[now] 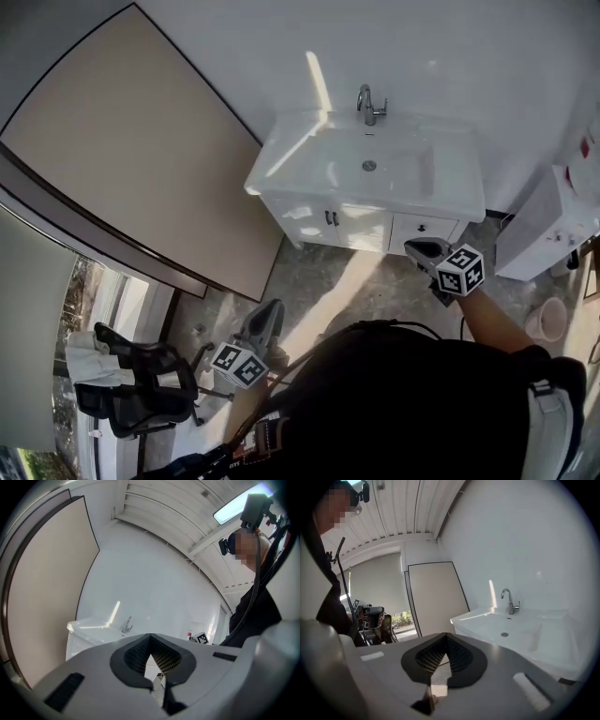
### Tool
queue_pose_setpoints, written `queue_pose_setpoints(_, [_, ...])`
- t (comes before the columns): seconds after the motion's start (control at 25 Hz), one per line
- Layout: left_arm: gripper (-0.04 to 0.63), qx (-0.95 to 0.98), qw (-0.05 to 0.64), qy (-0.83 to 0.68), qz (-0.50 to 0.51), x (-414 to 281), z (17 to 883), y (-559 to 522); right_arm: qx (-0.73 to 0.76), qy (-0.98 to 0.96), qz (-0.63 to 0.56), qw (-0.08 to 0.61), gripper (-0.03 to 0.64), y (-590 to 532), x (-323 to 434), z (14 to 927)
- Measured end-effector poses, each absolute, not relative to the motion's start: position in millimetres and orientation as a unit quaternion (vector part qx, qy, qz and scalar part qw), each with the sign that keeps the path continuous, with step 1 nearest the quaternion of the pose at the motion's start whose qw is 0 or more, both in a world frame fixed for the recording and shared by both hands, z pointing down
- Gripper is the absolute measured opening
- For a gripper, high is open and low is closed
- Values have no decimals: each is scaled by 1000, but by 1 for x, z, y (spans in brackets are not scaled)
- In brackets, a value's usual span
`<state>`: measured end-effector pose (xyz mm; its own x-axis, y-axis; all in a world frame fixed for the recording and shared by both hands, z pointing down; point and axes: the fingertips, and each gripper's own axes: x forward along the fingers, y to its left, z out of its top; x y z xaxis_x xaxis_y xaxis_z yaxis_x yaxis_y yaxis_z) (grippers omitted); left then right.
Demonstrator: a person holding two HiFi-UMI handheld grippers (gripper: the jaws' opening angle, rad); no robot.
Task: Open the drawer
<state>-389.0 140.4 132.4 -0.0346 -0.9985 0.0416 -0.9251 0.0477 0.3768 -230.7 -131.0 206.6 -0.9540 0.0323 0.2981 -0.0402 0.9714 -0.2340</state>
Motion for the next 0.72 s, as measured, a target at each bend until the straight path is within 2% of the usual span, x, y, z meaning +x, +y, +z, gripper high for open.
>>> queue_pose_setpoints(0.48, [-9,750,146,-636,-111,-591,109,102,119,-974,140,135,2,-146,-371,182])
queue_pose_setpoints(0.72, [-9,763,155,-618,-110,-650,114,84,139,-968,146,147,2,-144,-411,194])
